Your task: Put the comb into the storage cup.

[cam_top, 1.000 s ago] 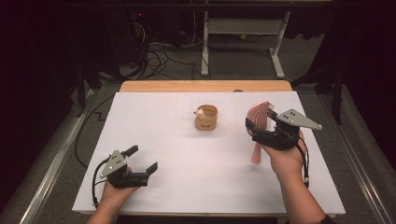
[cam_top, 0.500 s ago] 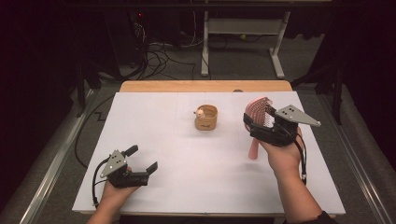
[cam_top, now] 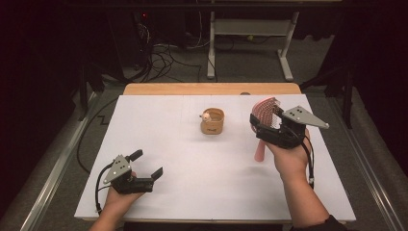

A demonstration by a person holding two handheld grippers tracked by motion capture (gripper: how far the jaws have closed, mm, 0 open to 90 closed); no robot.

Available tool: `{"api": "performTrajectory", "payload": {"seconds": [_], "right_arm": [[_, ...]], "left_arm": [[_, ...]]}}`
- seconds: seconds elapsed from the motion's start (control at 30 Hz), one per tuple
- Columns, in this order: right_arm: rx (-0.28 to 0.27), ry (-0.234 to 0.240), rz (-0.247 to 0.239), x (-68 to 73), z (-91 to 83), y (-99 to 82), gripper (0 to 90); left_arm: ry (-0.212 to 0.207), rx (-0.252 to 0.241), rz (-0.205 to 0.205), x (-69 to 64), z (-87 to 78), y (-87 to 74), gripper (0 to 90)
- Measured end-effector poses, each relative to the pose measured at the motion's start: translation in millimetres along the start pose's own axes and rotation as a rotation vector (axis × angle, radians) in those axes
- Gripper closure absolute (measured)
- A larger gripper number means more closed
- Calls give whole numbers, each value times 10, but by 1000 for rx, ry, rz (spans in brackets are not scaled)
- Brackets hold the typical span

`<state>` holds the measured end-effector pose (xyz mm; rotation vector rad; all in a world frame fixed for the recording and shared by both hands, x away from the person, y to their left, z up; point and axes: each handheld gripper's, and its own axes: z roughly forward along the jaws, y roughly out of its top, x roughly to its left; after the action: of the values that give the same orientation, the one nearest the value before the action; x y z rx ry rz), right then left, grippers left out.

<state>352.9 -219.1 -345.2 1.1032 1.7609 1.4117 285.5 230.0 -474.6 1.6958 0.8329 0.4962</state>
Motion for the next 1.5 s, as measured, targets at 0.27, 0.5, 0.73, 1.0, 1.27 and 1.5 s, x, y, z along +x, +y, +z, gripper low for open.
{"api": "performTrajectory", "payload": {"seconds": [0.27,0.5,0.73,1.0,1.27,1.5], "right_arm": [[-9,0,-2,32,54,32,203],[-12,-1,-3,53,116,36,203],[-22,-1,-7,79,178,62,203],[-35,-3,-9,119,246,103,204],[-52,-6,-8,138,319,148,204],[-63,-12,-6,144,362,205,204]], "left_arm": [[-3,-2,1,0,3,5,0],[-2,4,3,1,4,9,0],[-5,11,-1,-4,7,16,0],[-18,12,5,-10,10,14,0],[-24,11,5,-12,13,12,0],[-25,12,4,1,25,15,0]]}}
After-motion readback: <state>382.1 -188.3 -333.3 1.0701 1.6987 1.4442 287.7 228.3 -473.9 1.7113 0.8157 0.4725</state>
